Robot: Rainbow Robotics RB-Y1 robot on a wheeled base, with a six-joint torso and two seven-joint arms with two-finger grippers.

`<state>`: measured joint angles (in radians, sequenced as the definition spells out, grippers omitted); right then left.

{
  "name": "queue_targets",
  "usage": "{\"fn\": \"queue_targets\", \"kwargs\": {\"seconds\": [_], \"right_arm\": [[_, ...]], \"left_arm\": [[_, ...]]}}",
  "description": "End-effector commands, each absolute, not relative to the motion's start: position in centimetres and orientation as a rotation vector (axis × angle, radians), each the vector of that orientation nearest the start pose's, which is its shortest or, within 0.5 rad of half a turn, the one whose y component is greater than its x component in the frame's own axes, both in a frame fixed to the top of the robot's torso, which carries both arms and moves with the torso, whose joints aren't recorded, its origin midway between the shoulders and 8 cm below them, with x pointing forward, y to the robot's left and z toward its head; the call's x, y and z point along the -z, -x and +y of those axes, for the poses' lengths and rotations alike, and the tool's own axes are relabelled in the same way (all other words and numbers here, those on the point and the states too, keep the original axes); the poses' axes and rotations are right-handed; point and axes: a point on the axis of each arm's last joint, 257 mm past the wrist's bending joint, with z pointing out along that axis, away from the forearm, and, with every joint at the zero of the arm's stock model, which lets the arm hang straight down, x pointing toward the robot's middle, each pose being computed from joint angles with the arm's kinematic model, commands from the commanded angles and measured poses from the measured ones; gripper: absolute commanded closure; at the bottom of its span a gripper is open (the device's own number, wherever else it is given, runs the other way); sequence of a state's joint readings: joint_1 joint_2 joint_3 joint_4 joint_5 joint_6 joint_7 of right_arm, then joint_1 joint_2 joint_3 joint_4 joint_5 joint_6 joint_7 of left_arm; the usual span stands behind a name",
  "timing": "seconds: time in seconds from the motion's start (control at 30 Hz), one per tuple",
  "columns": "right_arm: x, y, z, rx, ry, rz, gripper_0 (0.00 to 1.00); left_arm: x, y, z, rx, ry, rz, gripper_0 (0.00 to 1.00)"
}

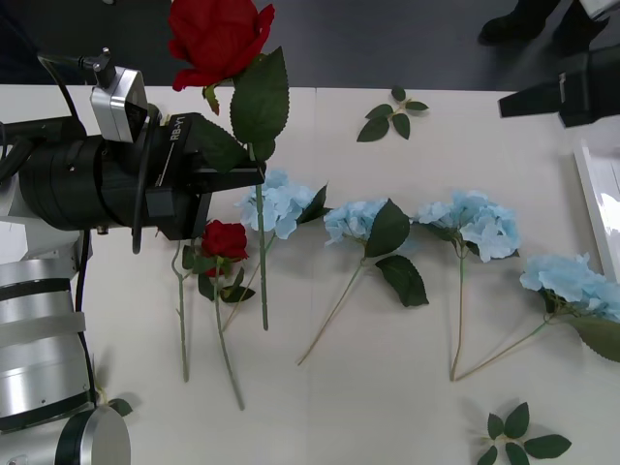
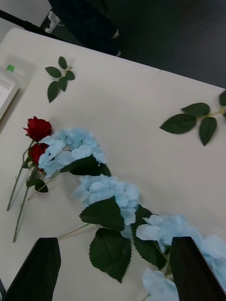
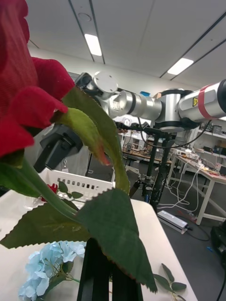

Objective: Put the red flowers into the right box and the blue flowers into the left box

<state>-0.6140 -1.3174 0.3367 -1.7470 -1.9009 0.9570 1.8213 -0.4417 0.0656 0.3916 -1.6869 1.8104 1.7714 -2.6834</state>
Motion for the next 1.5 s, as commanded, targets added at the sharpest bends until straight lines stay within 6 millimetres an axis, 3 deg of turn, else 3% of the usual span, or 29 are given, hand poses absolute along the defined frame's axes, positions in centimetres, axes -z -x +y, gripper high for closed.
{"fn": "queue_targets", "kwargs": {"seconds": [0.03,0.13,0.37,0.53,0.67,1.0,1.17,1.3,1.5], "right_arm": [[3.8,-45.4,-17.0,-0.718,0.819,2.035,0.32],[5.6,-42.9,-13.3,-0.826,0.848,1.996,0.32],[8.7,-39.4,-7.7,-1.012,0.832,1.943,0.32],[10.7,-36.8,-3.3,-1.216,0.709,1.926,0.32],[11.0,-35.1,-0.8,-1.355,0.577,1.912,0.32],[10.5,-34.9,0.0,-1.380,0.489,1.871,0.31],[10.3,-35.9,-0.5,-1.353,0.440,1.844,0.01],[10.0,-36.0,-0.5,-1.348,0.436,1.831,0.00],[8.7,-34.3,0.5,-1.416,0.435,1.817,0.00]], "left_arm": [[0.0,-35.1,4.4,1.168,-1.212,0.920,1.00],[0.0,-35.1,4.4,1.168,-1.212,0.920,1.00],[0.0,-35.1,4.4,1.168,-1.212,0.920,1.00],[0.0,-35.1,4.4,1.168,-1.212,0.920,1.00],[0.0,-35.1,4.4,1.168,-1.212,0.920,1.00],[0.0,-35.1,4.4,1.168,-1.212,0.920,1.00],[0.0,-35.1,4.4,1.168,-1.212,0.920,1.00],[0.0,-35.1,4.4,1.168,-1.212,0.920,1.00],[0.0,-35.1,4.4,1.168,-1.212,0.920,1.00]]}}
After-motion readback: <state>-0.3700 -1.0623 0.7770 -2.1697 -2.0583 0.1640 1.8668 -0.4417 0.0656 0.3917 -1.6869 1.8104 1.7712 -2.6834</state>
